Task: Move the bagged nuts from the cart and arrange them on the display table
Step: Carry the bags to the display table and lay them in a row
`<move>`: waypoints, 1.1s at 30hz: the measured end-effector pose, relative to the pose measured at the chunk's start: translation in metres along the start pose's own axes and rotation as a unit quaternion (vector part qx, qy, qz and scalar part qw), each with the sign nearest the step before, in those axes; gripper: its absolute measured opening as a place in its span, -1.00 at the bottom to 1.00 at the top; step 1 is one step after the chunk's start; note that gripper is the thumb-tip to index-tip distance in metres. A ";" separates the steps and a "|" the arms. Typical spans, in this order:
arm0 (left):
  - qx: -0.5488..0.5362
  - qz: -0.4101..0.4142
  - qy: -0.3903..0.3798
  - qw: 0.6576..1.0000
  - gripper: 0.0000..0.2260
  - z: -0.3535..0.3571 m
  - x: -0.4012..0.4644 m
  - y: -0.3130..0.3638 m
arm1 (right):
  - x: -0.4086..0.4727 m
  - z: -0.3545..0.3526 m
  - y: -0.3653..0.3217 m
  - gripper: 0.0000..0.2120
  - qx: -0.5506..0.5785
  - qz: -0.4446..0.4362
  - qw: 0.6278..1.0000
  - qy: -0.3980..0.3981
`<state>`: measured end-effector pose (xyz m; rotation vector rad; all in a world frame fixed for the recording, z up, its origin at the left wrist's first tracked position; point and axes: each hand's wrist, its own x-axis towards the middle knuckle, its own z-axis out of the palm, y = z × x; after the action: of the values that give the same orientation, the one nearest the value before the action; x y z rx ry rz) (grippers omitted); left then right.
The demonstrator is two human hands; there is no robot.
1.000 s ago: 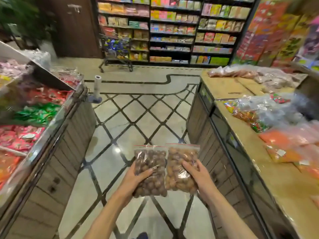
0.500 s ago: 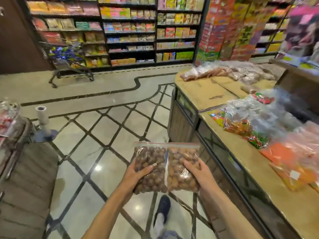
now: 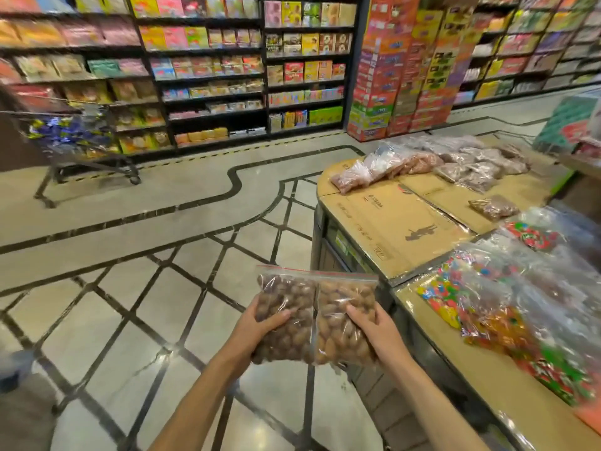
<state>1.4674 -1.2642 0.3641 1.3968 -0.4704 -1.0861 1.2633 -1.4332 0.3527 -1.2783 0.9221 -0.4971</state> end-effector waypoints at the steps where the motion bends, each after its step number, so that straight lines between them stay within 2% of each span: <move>1: -0.002 -0.001 -0.006 1.000 -0.50 -0.004 0.021 0.008 | 0.020 0.002 -0.005 -0.55 -0.002 0.002 1.000 0.007; 6: 0.021 -0.012 -0.065 0.998 -0.51 -0.028 0.140 0.042 | 0.111 0.016 -0.022 -0.60 0.022 0.013 0.998 0.055; 8: 0.031 -0.015 -0.100 0.994 -0.52 -0.037 0.192 0.056 | 0.148 0.025 -0.027 -0.52 0.031 0.010 0.996 0.088; 10: 0.038 -0.021 -0.134 0.990 -0.45 -0.045 0.244 0.072 | 0.182 0.035 -0.034 -0.42 0.050 0.017 0.991 0.124; 12: 0.053 -0.028 -0.172 0.983 -0.37 -0.052 0.289 0.089 | 0.211 0.045 -0.042 -0.45 0.062 0.022 0.985 0.162; 14: 0.070 -0.035 -0.204 0.976 -0.39 -0.055 0.331 0.104 | 0.233 0.054 -0.053 -0.49 0.082 0.020 0.979 0.188; 19: 0.100 -0.051 -0.275 0.955 -0.38 -0.045 0.424 0.135 | 0.279 0.063 -0.077 -0.17 0.103 0.018 0.957 0.270; 23: 0.114 -0.063 -0.307 0.943 -0.26 -0.019 0.487 0.145 | 0.313 0.054 -0.086 -0.27 0.125 0.027 0.934 0.333; 28: 0.126 -0.077 -0.352 0.924 -0.32 0.031 0.563 0.143 | 0.360 0.020 -0.095 -0.33 0.142 0.035 0.915 0.376; 30: 0.132 -0.075 -0.362 0.920 -0.31 0.053 0.595 0.141 | 0.382 0.000 -0.096 -0.25 0.155 0.052 0.906 0.390; 33: 0.151 -0.078 -0.367 0.915 -0.28 0.087 0.641 0.142 | 0.421 -0.038 -0.081 0.09 0.159 0.067 0.895 0.412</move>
<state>1.7467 -1.8616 0.3067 1.2616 -1.1212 -1.7285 1.4839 -1.7991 0.3014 -0.6714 1.5416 -1.0724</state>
